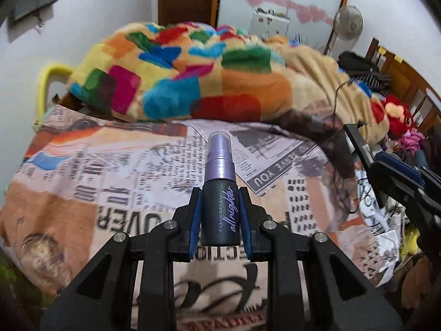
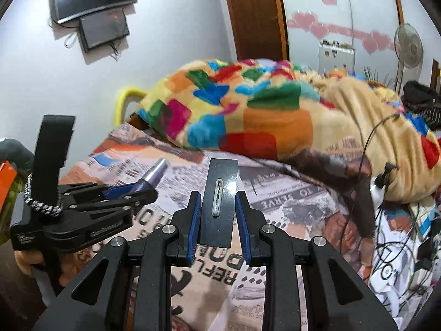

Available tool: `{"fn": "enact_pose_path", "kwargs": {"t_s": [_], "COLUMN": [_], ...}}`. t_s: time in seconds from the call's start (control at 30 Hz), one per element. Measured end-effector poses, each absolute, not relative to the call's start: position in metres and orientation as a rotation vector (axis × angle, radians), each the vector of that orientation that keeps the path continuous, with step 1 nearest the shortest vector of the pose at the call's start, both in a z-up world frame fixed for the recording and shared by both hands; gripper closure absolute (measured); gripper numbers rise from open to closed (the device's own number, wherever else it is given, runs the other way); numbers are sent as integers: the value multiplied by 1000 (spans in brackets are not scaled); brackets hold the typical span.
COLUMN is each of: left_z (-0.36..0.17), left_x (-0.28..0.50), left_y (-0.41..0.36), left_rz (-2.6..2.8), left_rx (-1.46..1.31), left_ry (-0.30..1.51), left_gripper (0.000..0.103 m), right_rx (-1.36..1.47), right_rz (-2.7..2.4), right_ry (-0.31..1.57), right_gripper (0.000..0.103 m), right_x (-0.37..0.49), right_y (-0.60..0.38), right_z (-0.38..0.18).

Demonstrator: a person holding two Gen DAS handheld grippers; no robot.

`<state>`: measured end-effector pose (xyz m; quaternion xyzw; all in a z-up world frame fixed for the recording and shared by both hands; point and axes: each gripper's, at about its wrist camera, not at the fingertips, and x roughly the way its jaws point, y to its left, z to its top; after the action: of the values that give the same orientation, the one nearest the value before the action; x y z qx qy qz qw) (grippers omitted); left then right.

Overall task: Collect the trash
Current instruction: 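Carry the spray bottle and black tag with both tools over the white bin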

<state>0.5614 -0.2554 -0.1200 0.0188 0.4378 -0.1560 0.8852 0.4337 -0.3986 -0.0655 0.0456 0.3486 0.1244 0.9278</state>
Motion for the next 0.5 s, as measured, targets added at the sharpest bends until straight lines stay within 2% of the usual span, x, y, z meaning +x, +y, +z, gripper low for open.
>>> {"fn": "enact_pose_path", "kwargs": {"t_s": [0.5], "left_z": [-10], "left_x": [417], "left_y": [-165], "left_rz": [-200], "left_rx": [-56], "left_ry": [727], "left_gripper": [78], "right_rx": [6], "right_rz": [400], "right_ry": [556], "right_gripper": [80], "right_x": [342], "right_y": [-331], "right_z": [23]}}
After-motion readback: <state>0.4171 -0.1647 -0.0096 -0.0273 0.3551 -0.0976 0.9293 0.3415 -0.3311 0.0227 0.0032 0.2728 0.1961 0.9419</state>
